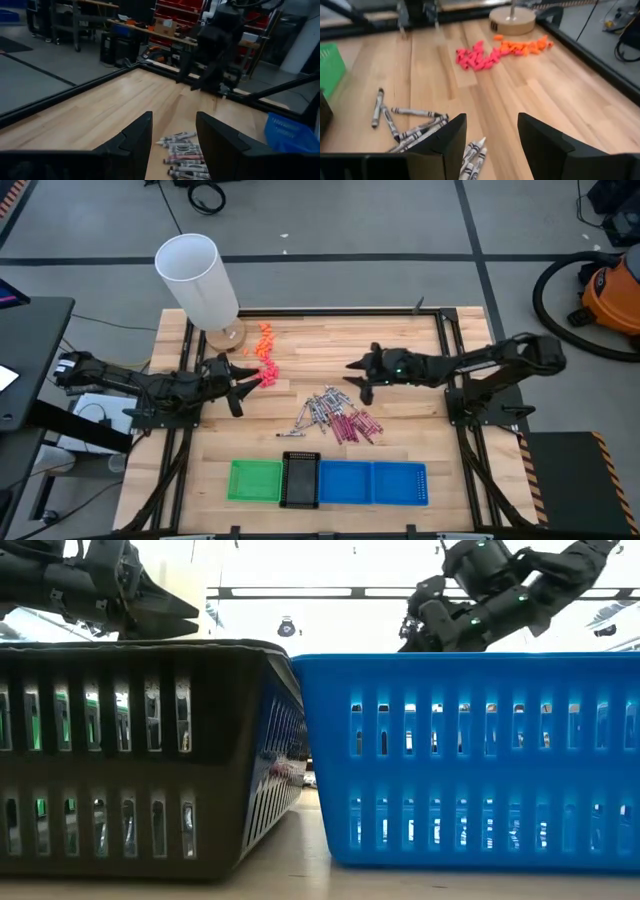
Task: Sort crayons
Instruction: Put the white crayon into the left blue bin
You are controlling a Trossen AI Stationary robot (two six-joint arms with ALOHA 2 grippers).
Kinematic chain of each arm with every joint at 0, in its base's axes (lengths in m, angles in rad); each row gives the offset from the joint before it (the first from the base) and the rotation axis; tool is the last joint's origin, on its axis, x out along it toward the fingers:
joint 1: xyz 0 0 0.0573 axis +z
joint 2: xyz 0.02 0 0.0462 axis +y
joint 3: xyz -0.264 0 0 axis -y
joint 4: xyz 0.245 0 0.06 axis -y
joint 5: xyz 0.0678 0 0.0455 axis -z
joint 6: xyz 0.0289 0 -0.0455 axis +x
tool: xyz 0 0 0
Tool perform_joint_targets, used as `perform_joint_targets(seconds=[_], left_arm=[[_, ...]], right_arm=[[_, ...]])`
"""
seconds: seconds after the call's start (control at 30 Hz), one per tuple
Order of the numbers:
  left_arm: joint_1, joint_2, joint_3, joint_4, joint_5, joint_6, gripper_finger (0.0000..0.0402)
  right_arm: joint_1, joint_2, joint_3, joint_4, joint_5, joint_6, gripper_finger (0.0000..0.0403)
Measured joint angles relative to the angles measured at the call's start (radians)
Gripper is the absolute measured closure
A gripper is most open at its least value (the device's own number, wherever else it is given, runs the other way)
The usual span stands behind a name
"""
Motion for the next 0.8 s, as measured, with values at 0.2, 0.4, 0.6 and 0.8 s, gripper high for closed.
perform_joint_targets(seconds=[0.2, 0.4, 0.6, 0.8], left_arm=[[0.058, 0.078, 0.141, -0.224, -0.001, -0.029, 0.0240], [0.071, 0.253, 0.274, -0.328, 0.002, -0.033, 0.0240], [0.078, 0.462, 0.412, -0.345, 0.020, 0.084, 0.0240], [0.078, 0.607, 0.497, -0.366, 0.026, 0.192, 0.0240]], right_arm=[[0.010, 0.071, 0.059, -0.010, 0.001, -0.016, 0.0213], [0.046, 0.088, 0.100, -0.096, 0.006, 0.004, 0.0213], [0.139, 0.116, 0.208, -0.396, 0.164, 0.078, 0.0213], [0.197, 0.166, 0.320, -0.602, 0.207, 0.243, 0.0213]])
